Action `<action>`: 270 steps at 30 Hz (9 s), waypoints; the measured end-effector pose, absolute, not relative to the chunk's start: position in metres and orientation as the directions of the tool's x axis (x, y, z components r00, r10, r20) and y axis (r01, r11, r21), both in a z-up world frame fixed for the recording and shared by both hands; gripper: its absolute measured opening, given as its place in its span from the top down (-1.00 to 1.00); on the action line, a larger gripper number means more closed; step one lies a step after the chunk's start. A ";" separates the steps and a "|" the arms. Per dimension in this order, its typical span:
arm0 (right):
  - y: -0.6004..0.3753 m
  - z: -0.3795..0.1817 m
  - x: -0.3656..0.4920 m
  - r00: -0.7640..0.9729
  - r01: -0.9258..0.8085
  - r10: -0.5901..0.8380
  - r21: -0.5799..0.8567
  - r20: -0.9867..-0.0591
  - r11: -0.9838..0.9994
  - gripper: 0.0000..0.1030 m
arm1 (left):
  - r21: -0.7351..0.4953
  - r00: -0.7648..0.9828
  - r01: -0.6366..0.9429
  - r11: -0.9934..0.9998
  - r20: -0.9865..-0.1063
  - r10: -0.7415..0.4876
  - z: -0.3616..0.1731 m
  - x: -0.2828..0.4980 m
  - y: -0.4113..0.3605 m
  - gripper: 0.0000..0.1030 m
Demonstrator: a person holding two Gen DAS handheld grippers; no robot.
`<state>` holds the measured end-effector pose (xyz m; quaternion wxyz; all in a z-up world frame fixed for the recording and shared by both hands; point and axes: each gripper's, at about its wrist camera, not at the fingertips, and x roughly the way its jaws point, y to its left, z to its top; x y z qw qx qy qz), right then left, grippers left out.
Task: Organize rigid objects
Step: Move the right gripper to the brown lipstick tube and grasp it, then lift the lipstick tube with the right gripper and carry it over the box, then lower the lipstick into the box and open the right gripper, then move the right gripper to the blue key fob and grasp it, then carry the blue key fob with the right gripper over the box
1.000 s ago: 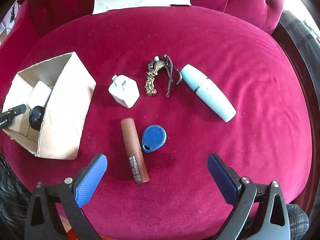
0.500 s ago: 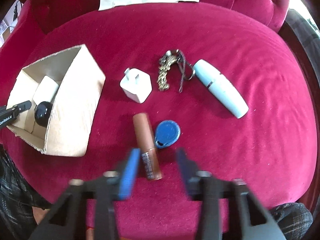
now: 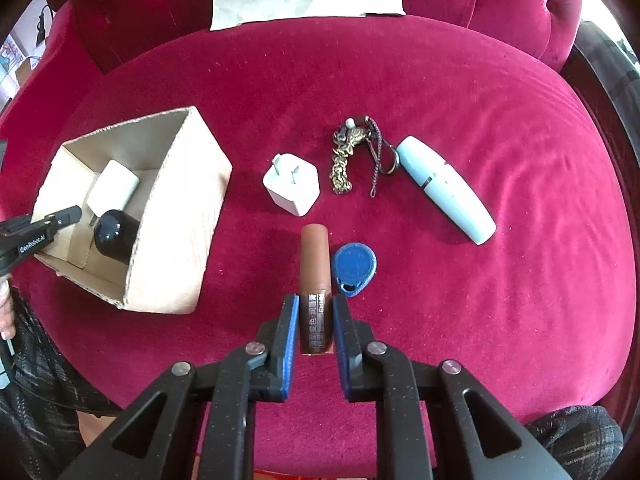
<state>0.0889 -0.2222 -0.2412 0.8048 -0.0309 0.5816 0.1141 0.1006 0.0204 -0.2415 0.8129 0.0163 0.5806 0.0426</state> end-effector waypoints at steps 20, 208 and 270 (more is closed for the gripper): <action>-0.197 -0.170 0.091 0.369 -0.271 0.182 0.081 -0.912 0.959 0.67 | 0.069 0.325 -0.050 0.996 -0.942 0.081 -0.241 0.101 0.024 0.84; -0.237 -0.217 0.109 0.408 -0.143 0.058 0.000 -0.911 0.990 0.45 | 0.081 0.334 -0.031 0.996 -0.938 0.087 -0.243 0.095 0.020 0.83; -0.048 -0.210 0.133 0.310 -0.496 0.271 0.088 -0.911 0.864 0.45 | 0.076 0.337 -0.034 0.997 -0.938 0.083 -0.243 0.093 0.020 0.84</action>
